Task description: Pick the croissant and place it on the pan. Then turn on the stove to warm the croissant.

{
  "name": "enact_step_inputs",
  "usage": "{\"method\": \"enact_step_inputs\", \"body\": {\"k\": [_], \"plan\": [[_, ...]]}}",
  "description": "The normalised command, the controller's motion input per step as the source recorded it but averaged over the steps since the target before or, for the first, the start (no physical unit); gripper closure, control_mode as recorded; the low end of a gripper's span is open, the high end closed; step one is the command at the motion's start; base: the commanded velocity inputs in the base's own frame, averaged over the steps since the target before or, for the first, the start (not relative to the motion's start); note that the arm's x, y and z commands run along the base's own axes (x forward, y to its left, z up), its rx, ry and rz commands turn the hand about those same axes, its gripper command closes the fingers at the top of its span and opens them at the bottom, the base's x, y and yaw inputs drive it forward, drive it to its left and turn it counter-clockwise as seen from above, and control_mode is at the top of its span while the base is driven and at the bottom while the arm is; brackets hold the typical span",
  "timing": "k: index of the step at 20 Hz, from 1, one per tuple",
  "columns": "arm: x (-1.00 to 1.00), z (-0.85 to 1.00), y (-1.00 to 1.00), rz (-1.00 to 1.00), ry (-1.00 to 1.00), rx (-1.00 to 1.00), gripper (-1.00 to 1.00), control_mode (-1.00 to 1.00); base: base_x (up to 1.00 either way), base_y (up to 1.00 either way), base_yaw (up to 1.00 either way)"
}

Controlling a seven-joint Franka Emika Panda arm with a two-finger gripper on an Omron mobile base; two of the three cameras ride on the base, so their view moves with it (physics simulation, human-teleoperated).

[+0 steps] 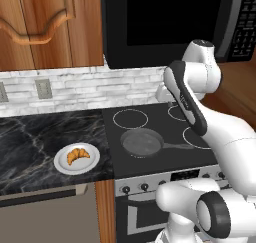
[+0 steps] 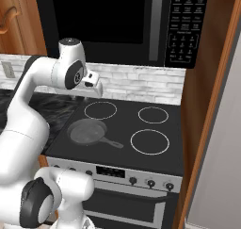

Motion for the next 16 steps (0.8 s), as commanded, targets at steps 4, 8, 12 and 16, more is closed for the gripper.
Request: {"method": "enact_step_inputs", "body": {"k": [4,8,12,16], "plan": [[-0.01,0.00,0.03,0.00,-0.08,0.00,-1.00,-1.00,0.00,0.00,0.00],[-0.01,-0.09,0.16,0.00,-0.05,0.00,-1.00,-1.00,0.00,0.00,0.00],[0.00,-0.19,0.21,0.01,0.00,0.06,-1.00,-1.00,0.00,0.00,0.00],[0.00,-0.21,0.36,0.00,0.00,0.09,-1.00,-1.00,0.00,0.00,0.00]]}}
